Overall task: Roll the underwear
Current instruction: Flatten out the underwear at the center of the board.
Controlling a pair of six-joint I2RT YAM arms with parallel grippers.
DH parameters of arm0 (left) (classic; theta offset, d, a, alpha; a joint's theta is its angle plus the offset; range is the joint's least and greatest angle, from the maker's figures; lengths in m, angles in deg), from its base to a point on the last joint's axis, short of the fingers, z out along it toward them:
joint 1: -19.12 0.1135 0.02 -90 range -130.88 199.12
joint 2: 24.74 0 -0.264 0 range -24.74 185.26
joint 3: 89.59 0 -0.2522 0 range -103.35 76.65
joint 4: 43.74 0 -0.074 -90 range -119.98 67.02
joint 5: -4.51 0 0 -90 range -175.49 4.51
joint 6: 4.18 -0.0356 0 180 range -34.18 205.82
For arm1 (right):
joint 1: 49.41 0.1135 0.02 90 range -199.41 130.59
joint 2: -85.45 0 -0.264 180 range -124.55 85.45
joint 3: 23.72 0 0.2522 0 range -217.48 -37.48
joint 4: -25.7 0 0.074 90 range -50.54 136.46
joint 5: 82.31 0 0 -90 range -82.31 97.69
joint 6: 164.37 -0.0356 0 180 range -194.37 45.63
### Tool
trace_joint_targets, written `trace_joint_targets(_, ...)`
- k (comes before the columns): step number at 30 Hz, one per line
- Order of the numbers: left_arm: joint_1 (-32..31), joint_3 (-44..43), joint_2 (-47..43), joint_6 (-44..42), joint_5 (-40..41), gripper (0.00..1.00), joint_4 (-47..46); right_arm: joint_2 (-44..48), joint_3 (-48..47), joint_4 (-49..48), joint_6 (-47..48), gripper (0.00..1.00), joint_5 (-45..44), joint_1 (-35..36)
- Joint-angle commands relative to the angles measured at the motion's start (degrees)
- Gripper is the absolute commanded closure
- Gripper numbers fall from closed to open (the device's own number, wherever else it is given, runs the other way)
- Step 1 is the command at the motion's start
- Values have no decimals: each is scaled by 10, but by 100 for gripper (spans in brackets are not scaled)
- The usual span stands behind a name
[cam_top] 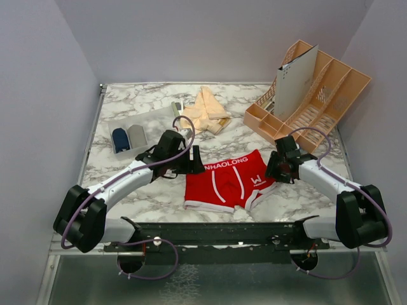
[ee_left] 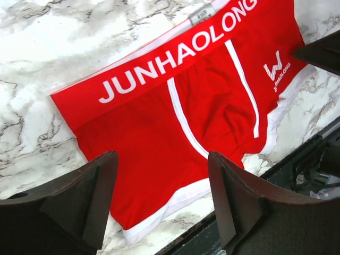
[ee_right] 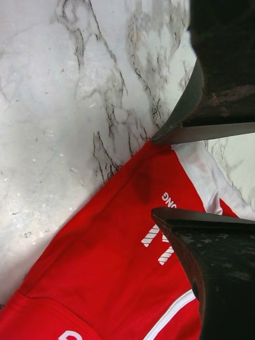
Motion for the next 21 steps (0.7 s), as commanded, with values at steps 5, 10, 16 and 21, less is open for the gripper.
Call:
trace_joint_targets(5, -31, -50, 16, -23, -17, 27, 29, 11, -11, 13, 10, 46, -24, -2)
trace_joint_targets(10, -44, -19, 57, 2, -51, 29, -39, -7, -7, 12, -5, 46, -31, -2)
trace_joint_targets(16, -57, 9, 127, 22, -31, 32, -85, -10, 7, 0, -6, 46, 2, -2)
trace_joint_targets(21, -54, 12, 158, 23, 97, 36, -32, 7, 16, 0, -4, 45, 31, -3)
